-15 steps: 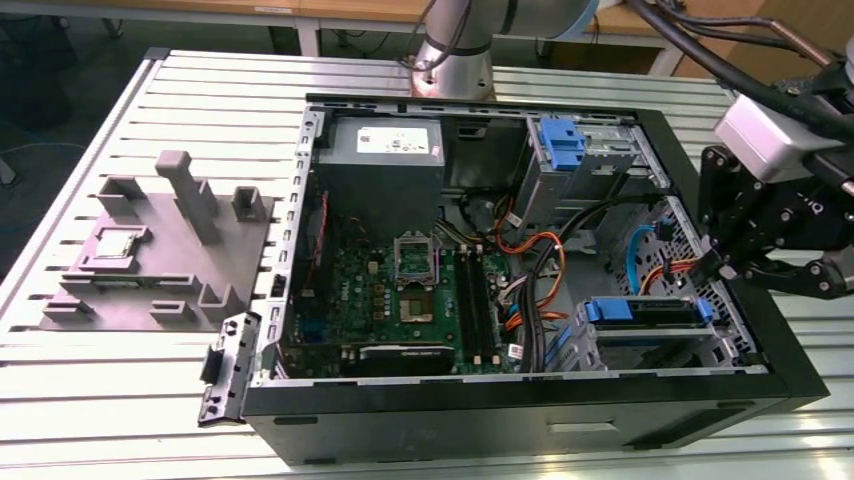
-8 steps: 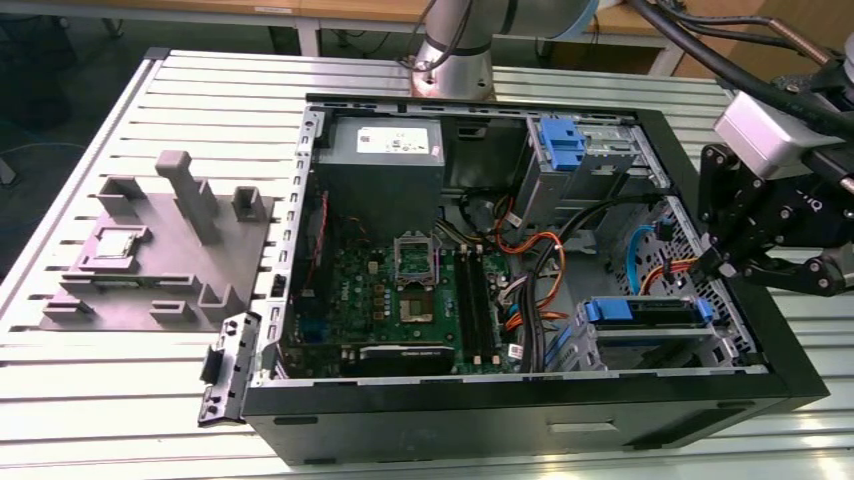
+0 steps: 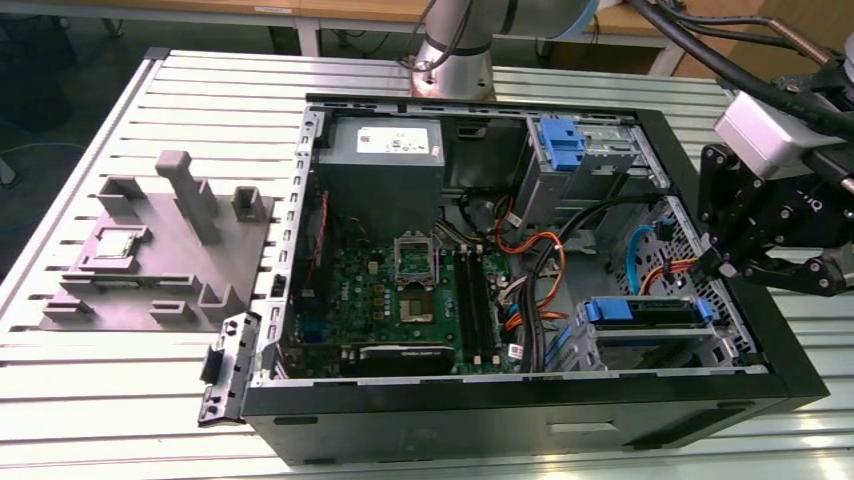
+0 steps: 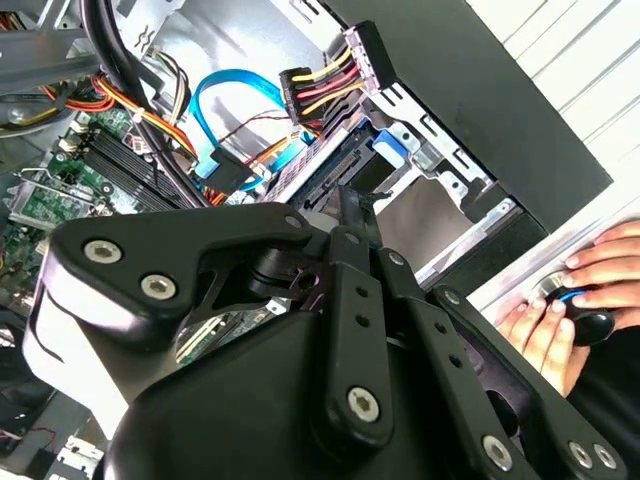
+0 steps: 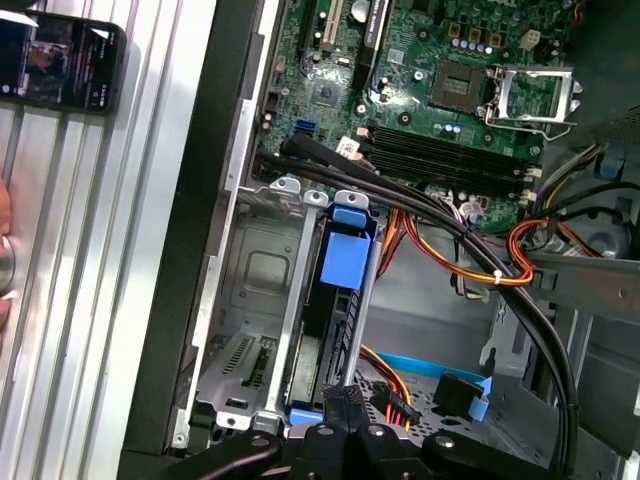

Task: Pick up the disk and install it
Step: 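Insert the first disk wire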

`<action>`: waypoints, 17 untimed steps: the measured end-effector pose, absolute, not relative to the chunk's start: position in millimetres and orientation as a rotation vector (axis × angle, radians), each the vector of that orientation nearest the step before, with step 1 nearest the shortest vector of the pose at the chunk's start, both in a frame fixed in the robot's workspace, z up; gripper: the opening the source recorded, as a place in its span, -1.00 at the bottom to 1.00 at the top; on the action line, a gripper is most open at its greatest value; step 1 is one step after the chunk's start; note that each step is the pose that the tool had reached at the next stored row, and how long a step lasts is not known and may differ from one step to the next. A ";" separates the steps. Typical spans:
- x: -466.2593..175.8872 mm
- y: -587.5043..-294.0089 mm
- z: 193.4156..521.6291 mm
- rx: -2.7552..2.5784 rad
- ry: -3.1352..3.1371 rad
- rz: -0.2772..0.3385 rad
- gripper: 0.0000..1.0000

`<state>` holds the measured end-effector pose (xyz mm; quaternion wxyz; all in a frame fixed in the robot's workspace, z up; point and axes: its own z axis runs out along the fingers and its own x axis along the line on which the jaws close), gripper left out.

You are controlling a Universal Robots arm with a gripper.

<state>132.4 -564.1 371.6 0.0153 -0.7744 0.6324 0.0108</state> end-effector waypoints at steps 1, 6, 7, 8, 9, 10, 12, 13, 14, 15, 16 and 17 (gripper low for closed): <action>132.4 -564.1 371.6 -2.423 1.951 0.034 -0.80; 132.4 -564.1 371.0 -2.510 1.839 0.036 -0.80; 132.4 -564.1 370.9 -2.527 1.817 0.037 -0.80; 132.4 -564.1 370.7 -2.543 1.794 0.037 -0.80; 132.4 -564.1 370.6 -2.559 1.771 0.037 -0.80; 132.4 -564.1 370.5 -2.575 1.749 0.038 -0.80; 132.4 -564.1 370.2 -2.592 1.728 0.035 -0.80; 132.5 -564.1 370.2 -2.596 1.727 0.028 -0.80; 132.5 -564.1 370.2 -2.599 1.727 0.019 -0.80; 132.5 -564.1 370.2 -2.603 1.725 0.012 -0.80; 132.5 -564.0 370.2 -2.609 1.720 0.006 -0.80; 132.5 -564.0 370.1 -2.618 1.709 0.004 -0.80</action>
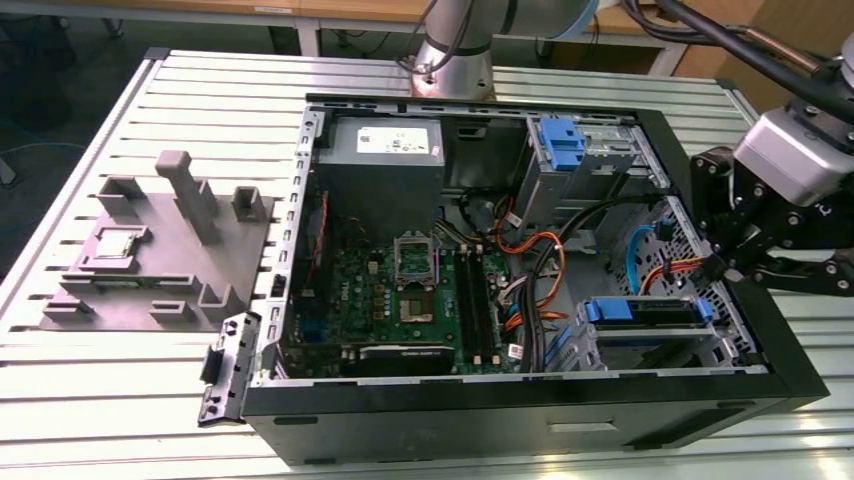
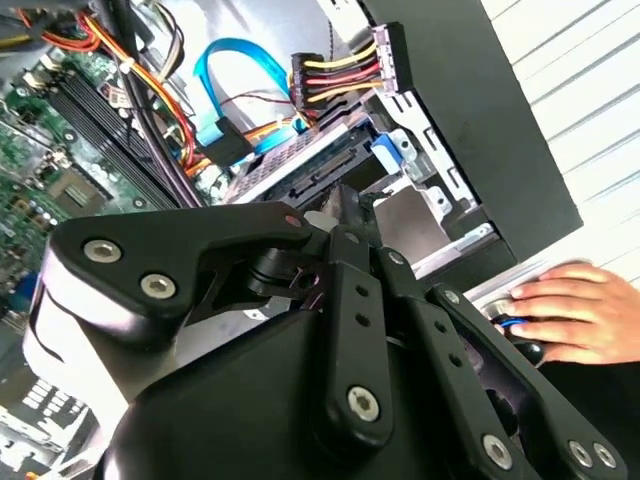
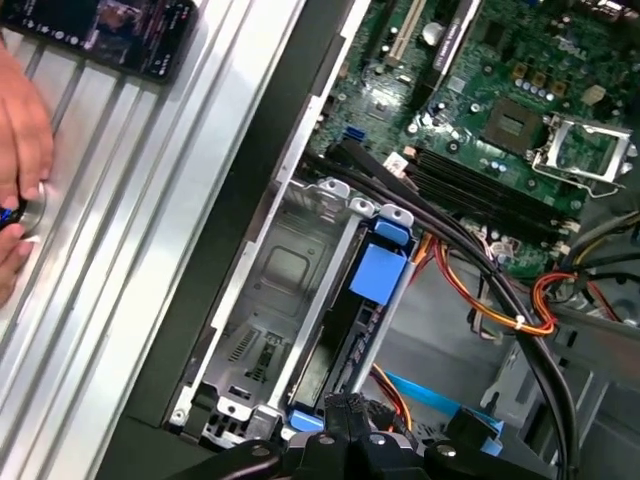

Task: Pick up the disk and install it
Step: 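Insert the first disk wire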

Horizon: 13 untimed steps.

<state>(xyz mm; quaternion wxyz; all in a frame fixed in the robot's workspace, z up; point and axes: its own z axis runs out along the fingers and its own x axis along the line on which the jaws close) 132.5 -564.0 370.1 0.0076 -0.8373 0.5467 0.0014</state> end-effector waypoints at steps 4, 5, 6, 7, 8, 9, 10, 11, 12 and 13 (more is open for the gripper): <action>132.4 -564.0 369.7 -2.669 1.628 0.004 -0.80; 132.4 -564.0 369.6 -2.674 1.621 0.003 -0.80; 132.4 -563.9 369.5 -2.675 1.619 0.002 -0.80; 132.5 -563.6 369.5 -2.676 1.619 0.002 -0.80; 133.0 -563.1 369.5 -2.676 1.619 0.001 -0.80; 133.6 -562.6 369.5 -2.676 1.619 0.001 -0.80; 134.2 -561.8 369.5 -2.677 1.619 0.001 -0.80; 134.8 -560.8 369.6 -2.678 1.619 0.000 -0.80; 135.3 -559.9 369.5 -2.679 1.620 -0.001 -0.80; 135.8 -558.9 369.5 -2.680 1.620 -0.002 -0.80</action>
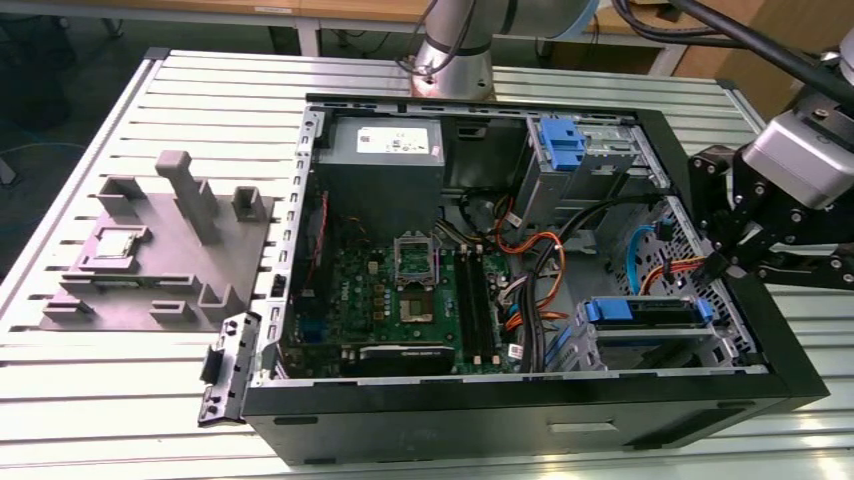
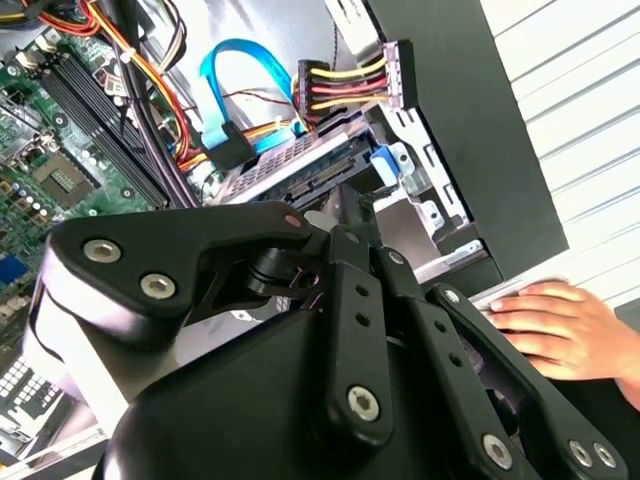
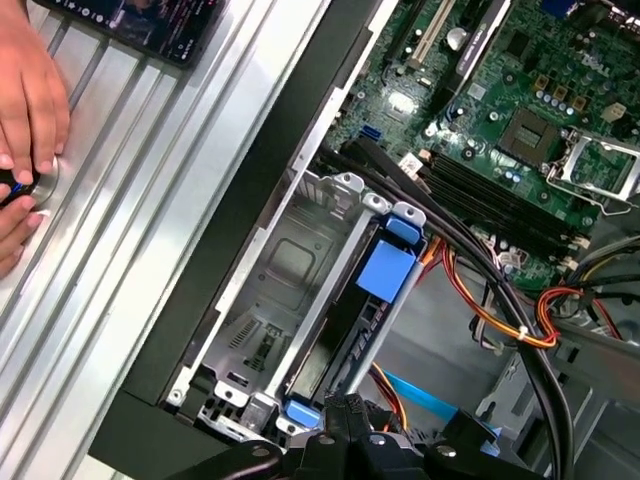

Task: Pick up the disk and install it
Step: 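Insert the first disk wire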

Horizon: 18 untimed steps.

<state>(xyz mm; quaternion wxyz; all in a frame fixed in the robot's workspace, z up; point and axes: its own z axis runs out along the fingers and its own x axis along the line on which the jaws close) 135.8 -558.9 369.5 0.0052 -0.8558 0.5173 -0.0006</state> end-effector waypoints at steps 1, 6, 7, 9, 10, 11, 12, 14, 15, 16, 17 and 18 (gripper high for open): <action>136.3 -557.9 369.4 -2.681 1.620 -0.003 -0.80; 138.7 -553.2 369.1 -2.689 1.624 -0.011 -0.80; 139.0 -552.4 369.0 -2.692 1.625 -0.014 -0.80; 139.1 -552.2 369.0 -2.700 1.615 -0.016 -0.80; 139.2 -552.2 369.0 -2.712 1.593 -0.017 -0.80; 139.3 -552.2 369.0 -2.724 1.571 -0.018 -0.80; 139.2 -552.2 368.9 -2.734 1.551 -0.022 -0.80; 139.2 -552.1 368.9 -2.745 1.520 -0.036 -0.80; 139.2 -552.1 368.9 -2.743 1.516 -0.048 -0.80; 139.2 -551.8 368.9 -2.741 1.514 -0.057 -0.80; 139.2 -551.0 368.9 -2.740 1.514 -0.064 -0.80; 139.3 -549.9 368.8 -2.740 1.514 -0.066 -0.80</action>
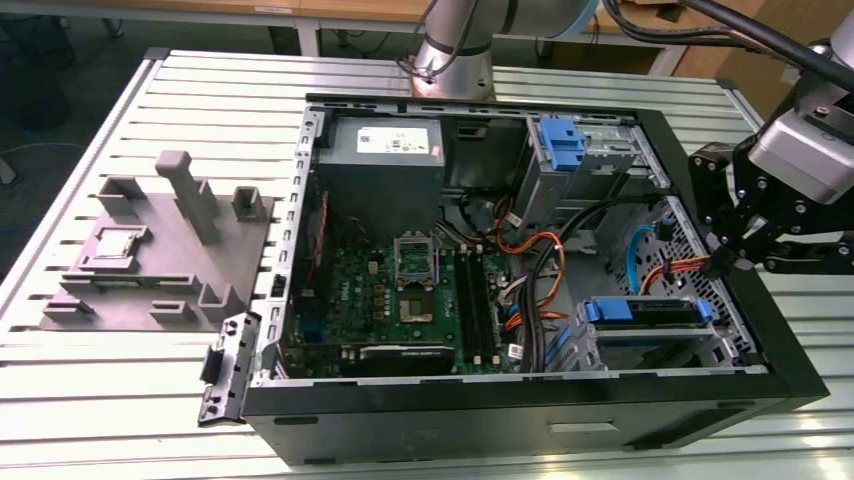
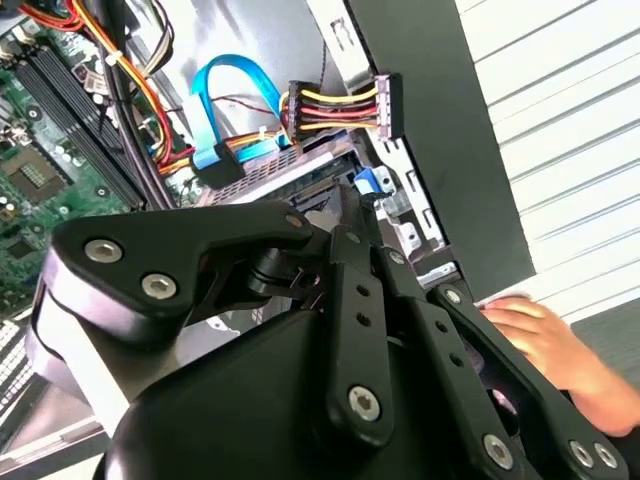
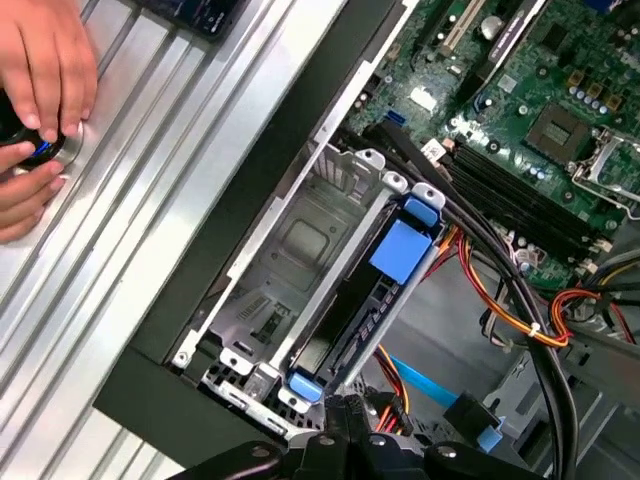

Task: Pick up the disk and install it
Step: 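Insert the first disk wire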

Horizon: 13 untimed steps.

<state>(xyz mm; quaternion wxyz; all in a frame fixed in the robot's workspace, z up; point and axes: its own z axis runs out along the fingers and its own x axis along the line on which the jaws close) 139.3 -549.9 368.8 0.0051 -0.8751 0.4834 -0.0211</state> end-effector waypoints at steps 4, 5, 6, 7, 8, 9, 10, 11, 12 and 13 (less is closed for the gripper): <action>139.6 -544.2 368.4 -2.743 1.512 -0.068 -0.80; 139.7 -543.6 368.2 -2.743 1.512 -0.070 -0.80; 139.9 -543.2 368.0 -2.744 1.510 -0.073 -0.80; 140.1 -543.1 367.6 -2.747 1.503 -0.076 -0.80; 140.2 -543.1 367.2 -2.765 1.470 -0.080 -0.80; 140.2 -543.1 367.0 -2.776 1.449 -0.082 -0.80; 140.2 -543.1 366.5 -2.796 1.405 -0.086 -0.80; 140.2 -543.1 366.2 -2.804 1.389 -0.087 -0.80; 140.3 -543.1 366.0 -2.810 1.376 -0.087 -0.80; 140.4 -543.1 366.0 -2.811 1.374 -0.087 -0.80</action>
